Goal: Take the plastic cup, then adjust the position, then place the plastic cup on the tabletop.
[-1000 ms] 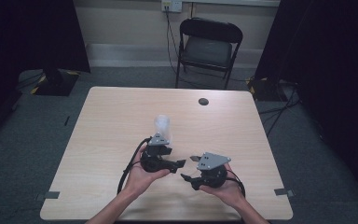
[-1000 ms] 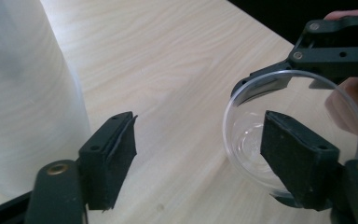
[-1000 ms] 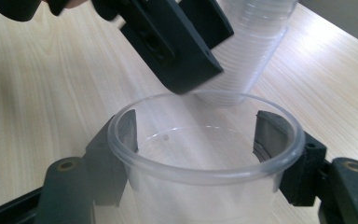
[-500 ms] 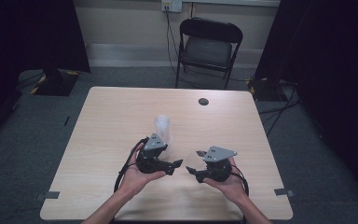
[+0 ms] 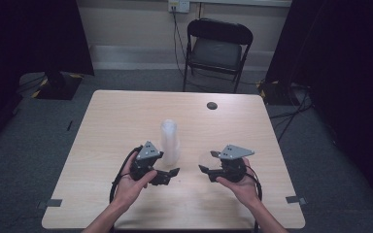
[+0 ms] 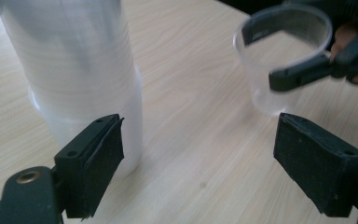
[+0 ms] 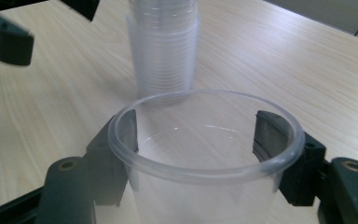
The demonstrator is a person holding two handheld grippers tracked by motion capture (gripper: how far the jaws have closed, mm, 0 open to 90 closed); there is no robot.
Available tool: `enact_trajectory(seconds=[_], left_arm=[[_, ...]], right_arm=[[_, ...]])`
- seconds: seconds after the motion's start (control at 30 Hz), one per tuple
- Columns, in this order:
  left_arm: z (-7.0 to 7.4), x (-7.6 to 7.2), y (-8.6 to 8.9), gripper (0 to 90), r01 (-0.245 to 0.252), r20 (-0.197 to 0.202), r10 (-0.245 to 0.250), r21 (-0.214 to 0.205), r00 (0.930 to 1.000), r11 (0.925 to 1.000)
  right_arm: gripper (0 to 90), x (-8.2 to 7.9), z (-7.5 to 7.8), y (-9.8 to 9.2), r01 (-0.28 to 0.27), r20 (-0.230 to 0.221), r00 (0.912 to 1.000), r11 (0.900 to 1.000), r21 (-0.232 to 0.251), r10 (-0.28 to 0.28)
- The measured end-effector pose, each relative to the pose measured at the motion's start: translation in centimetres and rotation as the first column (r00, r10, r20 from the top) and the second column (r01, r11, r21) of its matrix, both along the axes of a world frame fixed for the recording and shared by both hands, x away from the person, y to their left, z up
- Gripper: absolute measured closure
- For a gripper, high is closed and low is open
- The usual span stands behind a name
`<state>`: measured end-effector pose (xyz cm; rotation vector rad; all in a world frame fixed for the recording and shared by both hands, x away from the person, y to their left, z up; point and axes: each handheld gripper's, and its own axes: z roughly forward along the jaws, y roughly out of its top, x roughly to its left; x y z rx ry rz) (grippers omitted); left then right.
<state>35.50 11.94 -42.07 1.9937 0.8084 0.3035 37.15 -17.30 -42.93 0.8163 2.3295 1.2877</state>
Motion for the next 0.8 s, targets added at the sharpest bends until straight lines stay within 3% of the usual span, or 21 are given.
enact_trajectory(seconds=[0.1,0.33,0.8], left_arm=[[-0.3,-0.3,0.4,15.6,-0.013,-0.004,0.013,-0.003,0.9999,0.9999],[-1.4,-1.0,1.7,15.8,-0.027,-0.013,0.027,0.035,0.9995,0.999],[-3.2,-1.4,3.9,16.4,-0.071,-0.041,0.072,0.026,0.9965,0.9971]], right_arm=[[30.8,0.3,0.2,-0.4,0.018,0.004,0.9998,0.9998,0.01,-0.018],[30.8,1.4,0.7,-1.0,0.056,0.012,0.9983,0.9976,0.042,-0.057],[30.8,4.5,1.7,-0.7,0.116,0.025,0.9927,0.9901,0.079,-0.118]])
